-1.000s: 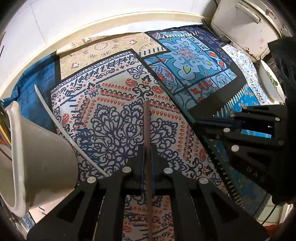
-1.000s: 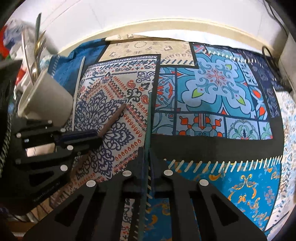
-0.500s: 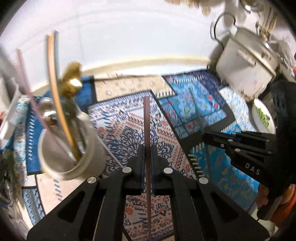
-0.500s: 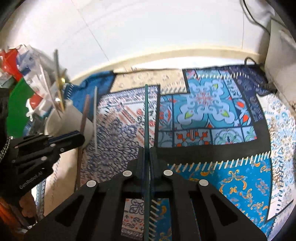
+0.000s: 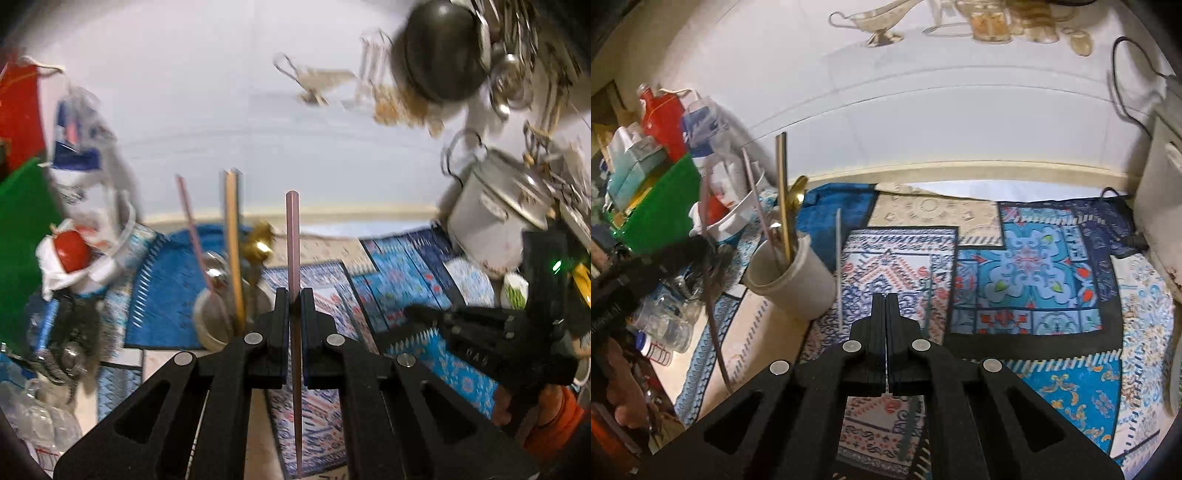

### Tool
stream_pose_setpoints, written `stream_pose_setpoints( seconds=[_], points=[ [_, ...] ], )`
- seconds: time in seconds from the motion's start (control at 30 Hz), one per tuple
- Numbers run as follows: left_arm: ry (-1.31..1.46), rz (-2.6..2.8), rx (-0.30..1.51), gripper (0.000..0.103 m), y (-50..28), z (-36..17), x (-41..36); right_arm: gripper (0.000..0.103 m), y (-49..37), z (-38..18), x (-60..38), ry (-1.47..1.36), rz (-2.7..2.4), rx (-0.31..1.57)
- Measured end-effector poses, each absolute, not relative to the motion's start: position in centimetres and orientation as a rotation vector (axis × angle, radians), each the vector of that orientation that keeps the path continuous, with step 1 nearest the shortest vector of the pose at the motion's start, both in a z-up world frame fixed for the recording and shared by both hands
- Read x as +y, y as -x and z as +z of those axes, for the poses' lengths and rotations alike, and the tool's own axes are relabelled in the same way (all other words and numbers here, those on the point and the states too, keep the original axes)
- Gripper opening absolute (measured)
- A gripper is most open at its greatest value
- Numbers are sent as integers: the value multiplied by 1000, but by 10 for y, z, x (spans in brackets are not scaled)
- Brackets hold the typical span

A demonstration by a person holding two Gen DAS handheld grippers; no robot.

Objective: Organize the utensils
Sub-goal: 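Lower the brown chopstick into the white cup with the left tool and open it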

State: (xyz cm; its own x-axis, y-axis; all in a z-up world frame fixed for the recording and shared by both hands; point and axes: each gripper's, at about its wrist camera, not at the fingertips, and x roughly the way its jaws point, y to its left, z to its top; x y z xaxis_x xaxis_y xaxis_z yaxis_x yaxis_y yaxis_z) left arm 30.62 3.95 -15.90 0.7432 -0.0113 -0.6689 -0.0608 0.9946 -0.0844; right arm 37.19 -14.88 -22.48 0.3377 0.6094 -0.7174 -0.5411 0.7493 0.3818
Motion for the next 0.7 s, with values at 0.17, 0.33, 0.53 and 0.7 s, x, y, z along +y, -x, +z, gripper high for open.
stream_pose_setpoints(
  seconds=[0.17, 0.33, 0.53, 0.7],
  points=[
    [137, 94, 648, 4, -308, -134, 68, 1, -382, -246, -145, -81, 729, 1060],
    [167, 167, 564, 4, -328, -118, 96, 11, -389, -273, -141, -42, 693, 1166],
    [164, 214, 472, 4, -353, -110, 114, 13, -386, -297, -136, 29, 637, 1235],
    [126, 209, 420, 4, -374, -122, 113, 13, -388, -311, -133, 36, 588, 1274]
  ],
)
